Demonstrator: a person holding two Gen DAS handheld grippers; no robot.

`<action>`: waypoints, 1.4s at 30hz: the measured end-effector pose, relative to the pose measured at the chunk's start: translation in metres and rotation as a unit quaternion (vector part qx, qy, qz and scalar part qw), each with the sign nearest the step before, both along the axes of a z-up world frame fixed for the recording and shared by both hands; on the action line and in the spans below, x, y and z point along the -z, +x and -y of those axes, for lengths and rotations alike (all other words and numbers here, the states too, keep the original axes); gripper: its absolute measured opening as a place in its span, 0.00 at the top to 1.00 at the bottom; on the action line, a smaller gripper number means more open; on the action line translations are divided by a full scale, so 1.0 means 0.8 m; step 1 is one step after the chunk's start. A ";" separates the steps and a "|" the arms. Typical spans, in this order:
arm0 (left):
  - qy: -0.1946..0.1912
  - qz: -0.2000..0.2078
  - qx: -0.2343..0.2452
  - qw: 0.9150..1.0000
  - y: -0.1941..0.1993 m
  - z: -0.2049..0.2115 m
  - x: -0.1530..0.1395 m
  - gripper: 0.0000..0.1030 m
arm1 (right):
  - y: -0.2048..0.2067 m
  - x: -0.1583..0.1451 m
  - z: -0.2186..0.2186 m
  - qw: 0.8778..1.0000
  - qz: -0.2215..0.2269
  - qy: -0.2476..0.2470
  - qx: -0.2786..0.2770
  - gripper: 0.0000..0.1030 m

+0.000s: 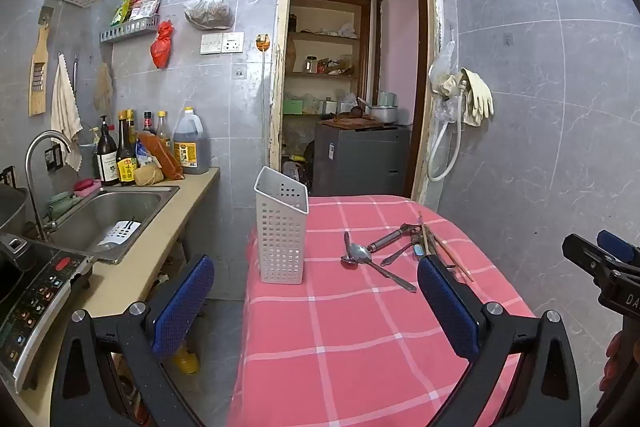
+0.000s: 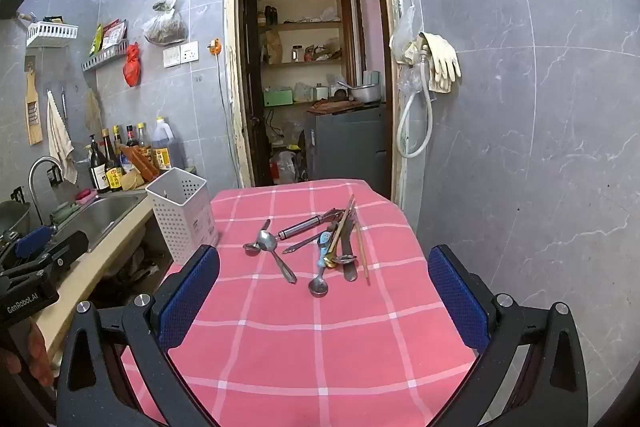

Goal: Organize utensils

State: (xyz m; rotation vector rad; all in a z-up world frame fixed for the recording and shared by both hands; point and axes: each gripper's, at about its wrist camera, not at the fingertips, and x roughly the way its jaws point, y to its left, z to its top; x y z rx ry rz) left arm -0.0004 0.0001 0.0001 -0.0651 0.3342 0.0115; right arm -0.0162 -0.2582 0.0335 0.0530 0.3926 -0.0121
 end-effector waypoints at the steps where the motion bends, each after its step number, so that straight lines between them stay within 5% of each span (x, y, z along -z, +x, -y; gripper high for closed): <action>1: 0.001 -0.004 0.000 1.000 0.001 0.000 0.000 0.01 | 0.000 0.000 0.000 1.000 0.000 0.000 0.000 0.01; 42: -0.003 -0.009 0.000 1.000 0.009 0.000 0.015 0.01 | 0.002 0.001 -0.002 1.000 -0.003 0.001 -0.002 0.01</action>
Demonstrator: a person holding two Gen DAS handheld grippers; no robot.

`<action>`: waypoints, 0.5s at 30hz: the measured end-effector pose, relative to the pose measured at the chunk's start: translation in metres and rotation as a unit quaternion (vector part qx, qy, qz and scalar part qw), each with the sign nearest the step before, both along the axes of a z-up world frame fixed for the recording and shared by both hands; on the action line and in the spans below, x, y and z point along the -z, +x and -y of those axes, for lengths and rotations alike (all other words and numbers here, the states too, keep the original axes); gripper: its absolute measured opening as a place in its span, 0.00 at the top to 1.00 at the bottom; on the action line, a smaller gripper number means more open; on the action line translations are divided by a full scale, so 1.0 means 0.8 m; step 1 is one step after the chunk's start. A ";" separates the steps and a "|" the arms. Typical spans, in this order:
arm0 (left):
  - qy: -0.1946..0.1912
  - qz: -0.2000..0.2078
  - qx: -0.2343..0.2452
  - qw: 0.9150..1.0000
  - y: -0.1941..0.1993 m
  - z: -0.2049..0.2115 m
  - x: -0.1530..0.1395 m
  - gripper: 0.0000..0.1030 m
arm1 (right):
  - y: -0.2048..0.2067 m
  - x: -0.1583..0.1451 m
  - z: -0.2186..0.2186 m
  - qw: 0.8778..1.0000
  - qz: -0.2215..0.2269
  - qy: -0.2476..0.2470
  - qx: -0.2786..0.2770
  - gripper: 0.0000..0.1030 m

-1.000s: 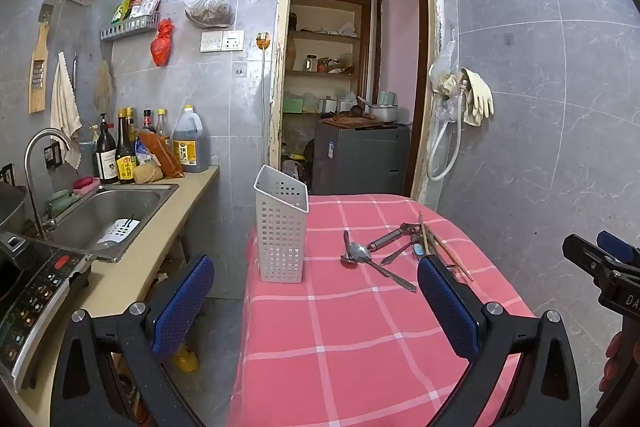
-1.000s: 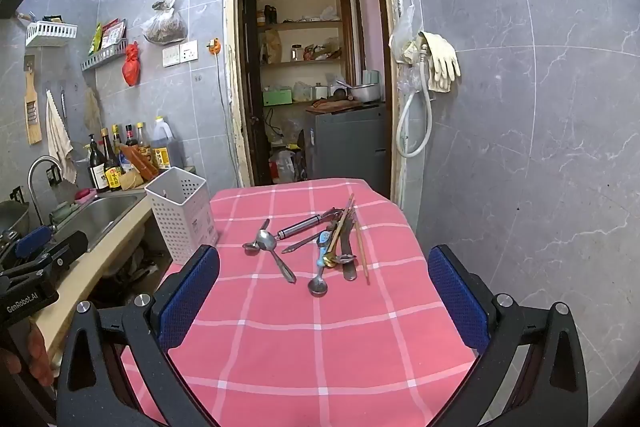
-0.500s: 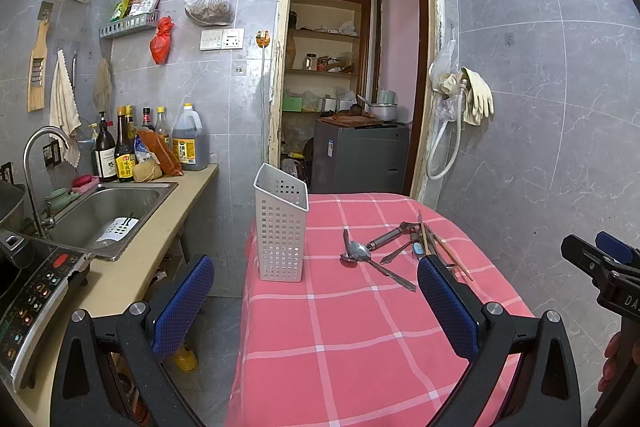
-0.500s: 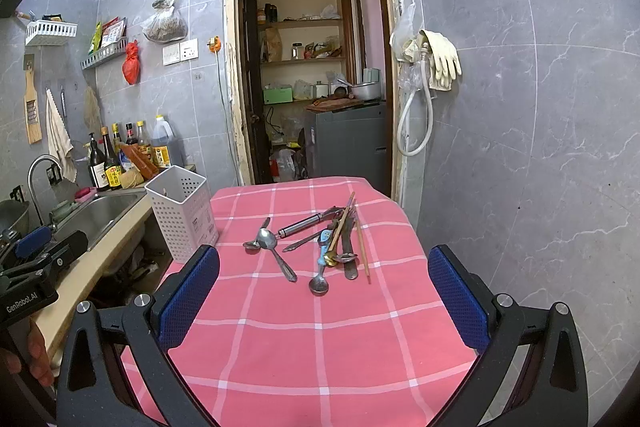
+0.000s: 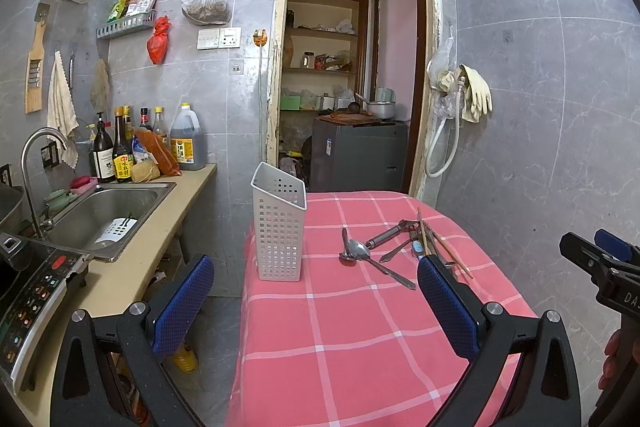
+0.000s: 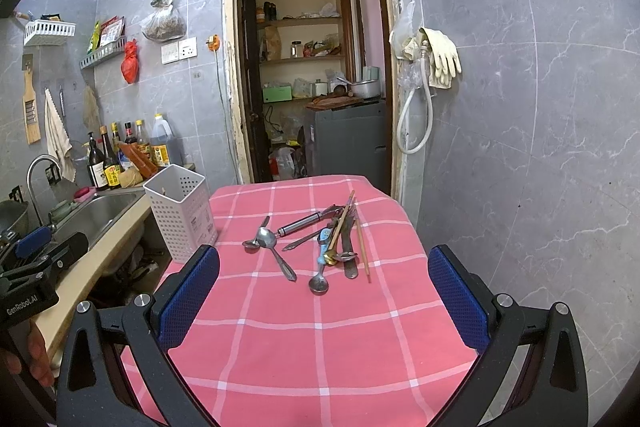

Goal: Organize utensils

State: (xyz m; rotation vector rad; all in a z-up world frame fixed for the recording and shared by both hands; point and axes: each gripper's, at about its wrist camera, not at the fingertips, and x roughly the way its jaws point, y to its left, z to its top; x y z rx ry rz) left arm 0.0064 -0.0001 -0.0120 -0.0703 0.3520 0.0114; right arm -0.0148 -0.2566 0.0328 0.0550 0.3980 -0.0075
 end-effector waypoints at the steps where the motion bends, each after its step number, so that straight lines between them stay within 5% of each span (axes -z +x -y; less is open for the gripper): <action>1: 0.000 0.000 0.000 1.000 0.001 0.000 0.003 0.01 | 0.000 0.000 0.000 1.000 0.000 0.000 0.000 0.01; 15: 0.001 -0.001 0.000 1.000 0.000 0.000 0.000 0.01 | 0.003 0.002 0.002 1.000 -0.002 0.001 0.000 0.01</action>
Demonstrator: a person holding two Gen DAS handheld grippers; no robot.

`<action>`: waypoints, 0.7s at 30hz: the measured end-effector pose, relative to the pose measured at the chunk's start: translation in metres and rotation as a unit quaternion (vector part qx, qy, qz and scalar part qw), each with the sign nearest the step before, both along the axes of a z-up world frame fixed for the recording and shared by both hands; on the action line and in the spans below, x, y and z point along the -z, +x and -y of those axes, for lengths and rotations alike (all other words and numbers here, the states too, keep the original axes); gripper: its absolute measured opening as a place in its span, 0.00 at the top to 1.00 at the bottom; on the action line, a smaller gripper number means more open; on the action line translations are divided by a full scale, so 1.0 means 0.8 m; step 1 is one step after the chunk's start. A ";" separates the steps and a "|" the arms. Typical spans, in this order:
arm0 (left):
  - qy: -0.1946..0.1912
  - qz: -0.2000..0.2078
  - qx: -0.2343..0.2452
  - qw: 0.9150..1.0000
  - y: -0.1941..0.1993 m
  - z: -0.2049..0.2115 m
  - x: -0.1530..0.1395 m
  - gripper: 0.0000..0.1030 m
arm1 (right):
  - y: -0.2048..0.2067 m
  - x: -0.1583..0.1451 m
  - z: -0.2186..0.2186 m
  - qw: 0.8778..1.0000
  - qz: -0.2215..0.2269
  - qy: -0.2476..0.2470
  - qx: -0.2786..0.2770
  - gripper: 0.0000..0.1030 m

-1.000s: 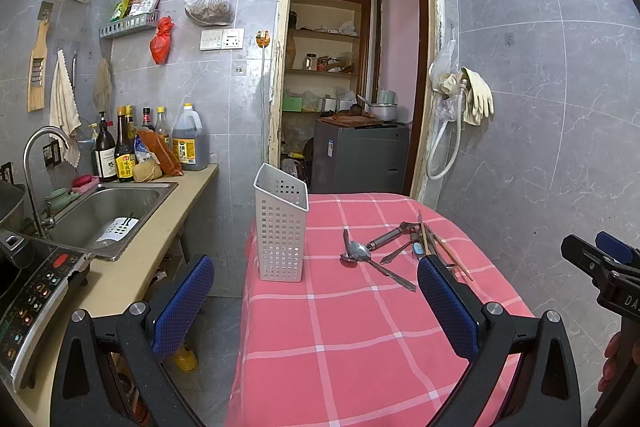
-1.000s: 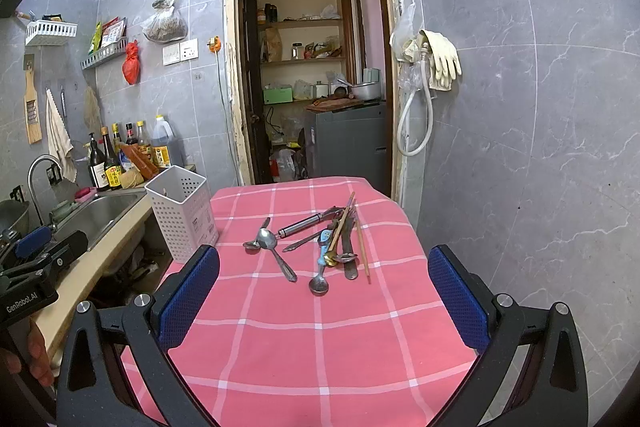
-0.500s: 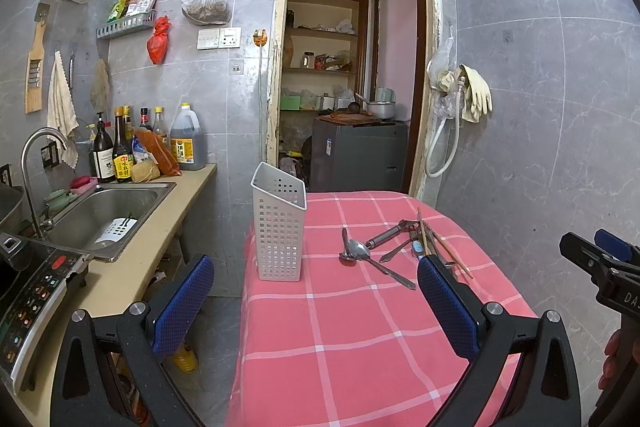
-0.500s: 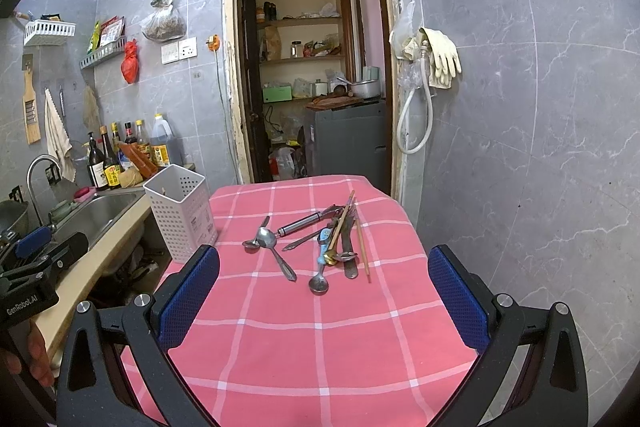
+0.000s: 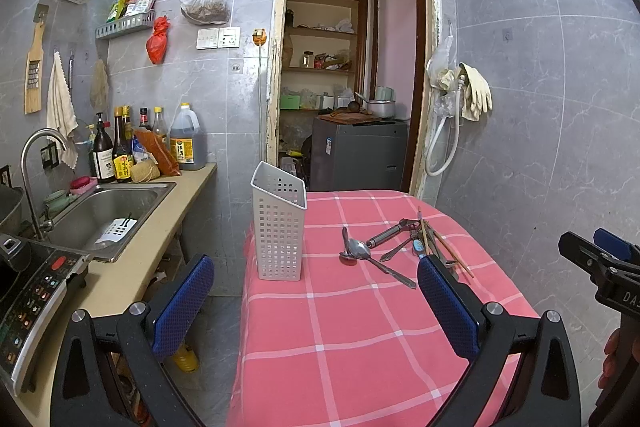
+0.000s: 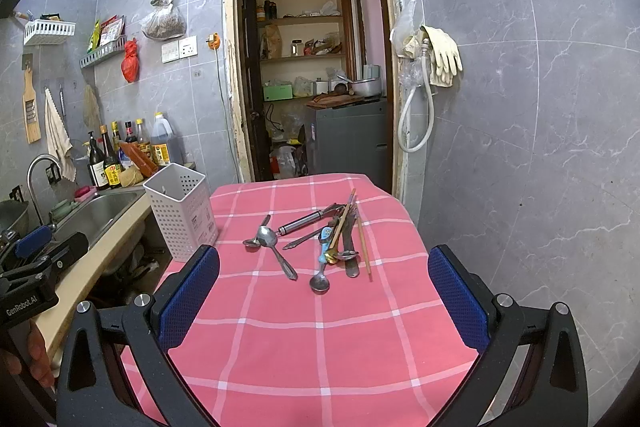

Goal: Organize utensils

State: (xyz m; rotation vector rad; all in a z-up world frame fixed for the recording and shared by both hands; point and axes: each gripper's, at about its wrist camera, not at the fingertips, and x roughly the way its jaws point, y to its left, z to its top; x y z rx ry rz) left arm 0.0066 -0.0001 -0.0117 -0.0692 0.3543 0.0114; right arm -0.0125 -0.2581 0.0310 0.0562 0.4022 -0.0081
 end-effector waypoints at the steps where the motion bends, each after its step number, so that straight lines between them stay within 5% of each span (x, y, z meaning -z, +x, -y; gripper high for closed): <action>1: 0.000 0.000 0.000 1.000 0.001 0.000 0.001 0.01 | 0.000 0.000 0.000 1.000 0.000 0.000 0.000 0.01; 21: 0.001 -0.002 0.001 1.000 0.005 0.002 0.012 0.01 | 0.006 0.010 -0.006 1.000 -0.002 0.001 0.000 0.01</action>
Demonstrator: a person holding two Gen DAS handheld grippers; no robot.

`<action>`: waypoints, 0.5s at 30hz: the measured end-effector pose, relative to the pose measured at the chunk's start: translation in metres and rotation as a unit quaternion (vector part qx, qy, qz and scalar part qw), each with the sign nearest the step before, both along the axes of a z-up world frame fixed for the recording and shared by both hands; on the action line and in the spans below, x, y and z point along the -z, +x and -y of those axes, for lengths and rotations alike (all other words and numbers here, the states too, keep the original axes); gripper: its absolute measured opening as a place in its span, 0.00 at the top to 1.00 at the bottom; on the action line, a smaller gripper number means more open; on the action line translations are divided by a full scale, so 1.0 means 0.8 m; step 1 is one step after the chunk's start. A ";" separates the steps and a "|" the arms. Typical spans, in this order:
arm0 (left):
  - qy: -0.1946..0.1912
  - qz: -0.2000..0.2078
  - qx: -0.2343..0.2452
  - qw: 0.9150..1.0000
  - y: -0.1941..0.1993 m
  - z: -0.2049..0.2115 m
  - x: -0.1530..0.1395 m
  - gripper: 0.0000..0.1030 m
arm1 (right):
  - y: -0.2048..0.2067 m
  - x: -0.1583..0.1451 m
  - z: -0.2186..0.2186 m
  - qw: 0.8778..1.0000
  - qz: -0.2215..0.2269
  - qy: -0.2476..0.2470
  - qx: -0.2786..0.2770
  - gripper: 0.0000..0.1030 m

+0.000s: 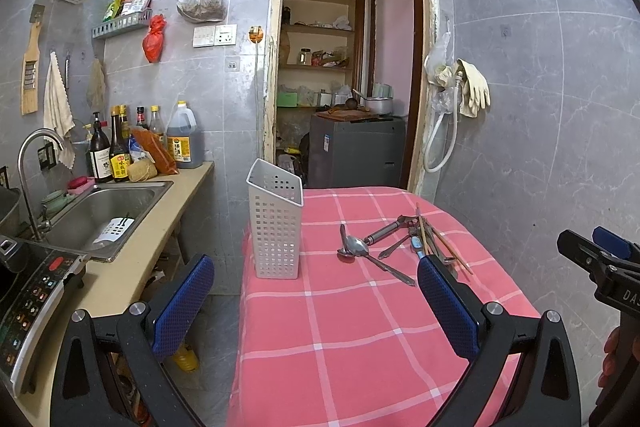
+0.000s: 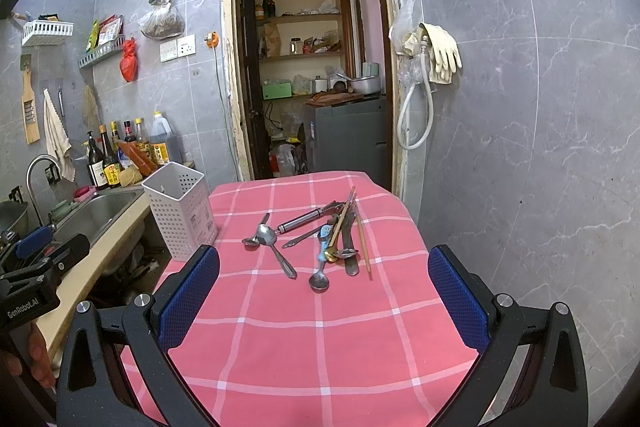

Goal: Organize utensils

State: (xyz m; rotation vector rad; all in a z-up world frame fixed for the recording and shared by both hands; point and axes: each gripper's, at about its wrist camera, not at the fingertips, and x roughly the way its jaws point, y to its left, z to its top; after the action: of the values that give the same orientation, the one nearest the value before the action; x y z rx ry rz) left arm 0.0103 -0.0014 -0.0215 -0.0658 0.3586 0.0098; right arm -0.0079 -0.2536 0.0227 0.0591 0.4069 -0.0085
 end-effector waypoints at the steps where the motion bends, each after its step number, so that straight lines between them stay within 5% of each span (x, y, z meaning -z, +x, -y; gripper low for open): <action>1: 0.000 0.000 0.000 1.000 0.000 0.000 0.000 0.01 | 0.000 0.000 0.000 1.000 -0.001 0.000 0.000 0.01; 15: 0.003 -0.006 0.001 1.000 0.002 0.023 0.010 0.01 | 0.009 0.016 0.006 1.000 -0.006 0.004 0.002 0.01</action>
State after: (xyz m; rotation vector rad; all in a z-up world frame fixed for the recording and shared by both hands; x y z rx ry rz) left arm 0.0119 -0.0201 -0.0297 -0.0587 0.3714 0.0086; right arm -0.0007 -0.2584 0.0098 0.0671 0.4181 -0.0116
